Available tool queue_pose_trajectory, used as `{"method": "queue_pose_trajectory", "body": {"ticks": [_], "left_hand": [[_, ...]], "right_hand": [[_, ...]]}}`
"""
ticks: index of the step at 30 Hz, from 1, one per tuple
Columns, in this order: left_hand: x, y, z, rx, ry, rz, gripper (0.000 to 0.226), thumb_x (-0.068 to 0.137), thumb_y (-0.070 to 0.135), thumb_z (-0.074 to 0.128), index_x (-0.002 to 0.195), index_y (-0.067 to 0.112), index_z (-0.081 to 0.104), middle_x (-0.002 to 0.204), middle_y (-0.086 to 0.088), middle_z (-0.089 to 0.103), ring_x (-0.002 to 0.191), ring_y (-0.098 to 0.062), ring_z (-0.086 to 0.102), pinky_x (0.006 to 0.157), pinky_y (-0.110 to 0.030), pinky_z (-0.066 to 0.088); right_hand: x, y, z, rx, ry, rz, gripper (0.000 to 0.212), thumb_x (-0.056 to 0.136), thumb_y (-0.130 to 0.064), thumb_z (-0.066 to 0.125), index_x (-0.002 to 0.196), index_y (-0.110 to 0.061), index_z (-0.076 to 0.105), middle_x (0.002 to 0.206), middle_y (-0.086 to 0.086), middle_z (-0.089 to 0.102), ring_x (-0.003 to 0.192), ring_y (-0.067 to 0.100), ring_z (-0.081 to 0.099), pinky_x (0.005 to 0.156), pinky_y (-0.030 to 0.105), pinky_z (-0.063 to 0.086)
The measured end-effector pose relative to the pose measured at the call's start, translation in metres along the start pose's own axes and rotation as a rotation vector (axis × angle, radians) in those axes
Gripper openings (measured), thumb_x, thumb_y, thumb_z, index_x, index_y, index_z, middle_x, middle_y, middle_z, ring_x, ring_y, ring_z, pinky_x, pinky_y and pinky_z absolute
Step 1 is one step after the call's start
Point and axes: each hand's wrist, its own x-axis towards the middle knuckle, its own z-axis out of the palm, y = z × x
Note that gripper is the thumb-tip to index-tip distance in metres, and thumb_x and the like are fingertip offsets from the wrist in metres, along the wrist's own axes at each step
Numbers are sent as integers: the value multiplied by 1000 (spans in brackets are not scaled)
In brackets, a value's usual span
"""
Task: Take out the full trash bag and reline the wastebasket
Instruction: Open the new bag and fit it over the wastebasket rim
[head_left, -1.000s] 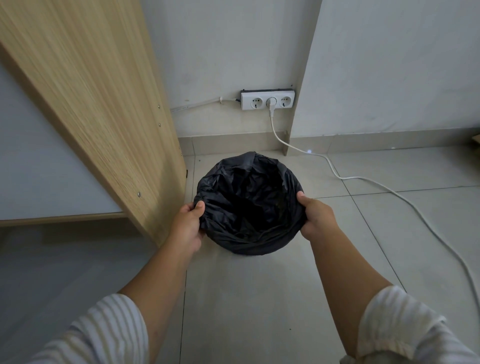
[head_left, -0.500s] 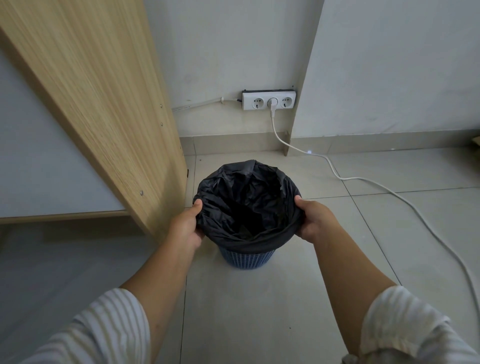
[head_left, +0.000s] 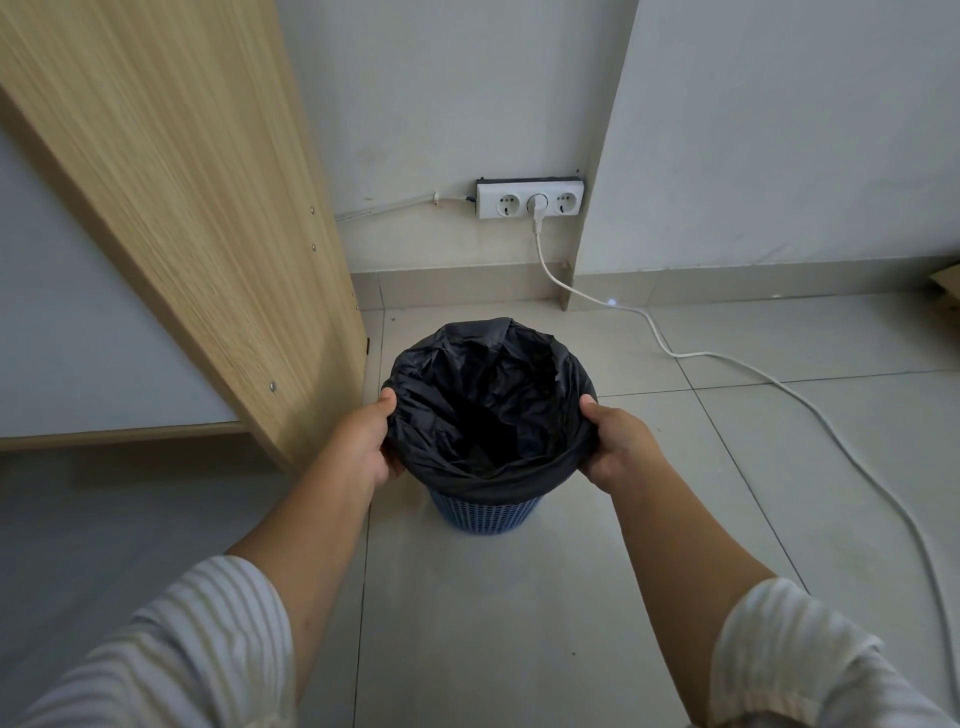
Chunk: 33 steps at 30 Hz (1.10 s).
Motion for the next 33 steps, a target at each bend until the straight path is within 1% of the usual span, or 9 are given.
{"method": "queue_pose_trajectory", "body": {"ticks": [3,9,12,15,18,21,24,27,33], "left_hand": [[3,-3,1,-39,-16,48,54,94,46,50,132,7,53,131,-13,59,118,-30,58,97,-46,49],[8,-3,12,-37,10,299,33,100,6,42,131,-3,49,135,-20,54,94,-23,60,83,-30,50],[4,-5,18,-13,-26,366,37,100,-2,34,135,-1,47,133,-17,55,114,-28,56,97,-29,45],[3,-10,22,36,-30,398,39,99,-5,34,135,1,47,133,-15,55,122,-28,53,102,-32,43],[2,-16,26,71,14,386,36,99,-2,39,132,4,50,131,-15,57,109,-25,57,98,-36,47],[2,-23,29,61,27,343,35,98,3,47,132,8,51,122,-10,61,95,-21,61,78,-31,53],[-1,-27,31,20,21,304,37,97,5,50,133,11,49,105,-6,62,78,-16,61,64,-27,51],[-2,-28,32,-22,16,307,42,96,1,49,136,12,46,109,-8,61,81,-16,62,68,-29,53],[1,-24,32,-40,41,358,42,95,-3,49,136,7,47,128,-13,57,102,-22,60,82,-30,51]], "right_hand": [[-1,3,2,22,20,-18,29,95,-14,55,119,1,59,109,15,70,92,26,68,78,41,55],[-2,4,4,90,58,-50,27,96,-15,54,118,0,58,111,14,67,89,24,66,73,37,55],[-4,9,9,142,50,-51,24,97,-14,53,116,-1,58,108,13,67,87,24,65,67,36,54],[-3,13,15,165,42,-52,24,96,-15,54,116,-1,58,111,13,66,94,26,65,81,40,55],[-4,16,21,180,13,-44,23,96,-15,54,114,0,58,109,14,66,94,27,65,84,41,55],[-7,20,29,180,-27,-34,25,98,-13,51,117,3,55,99,15,64,89,26,64,81,40,53],[-9,24,34,164,-42,-22,27,98,-11,50,119,5,53,107,19,63,98,29,63,80,39,51],[-12,27,35,165,-52,-11,29,98,-9,50,121,7,51,119,24,60,104,32,62,81,41,53],[-14,31,37,138,-81,-9,28,96,-7,53,118,10,52,110,23,62,95,32,65,83,41,55]]}}
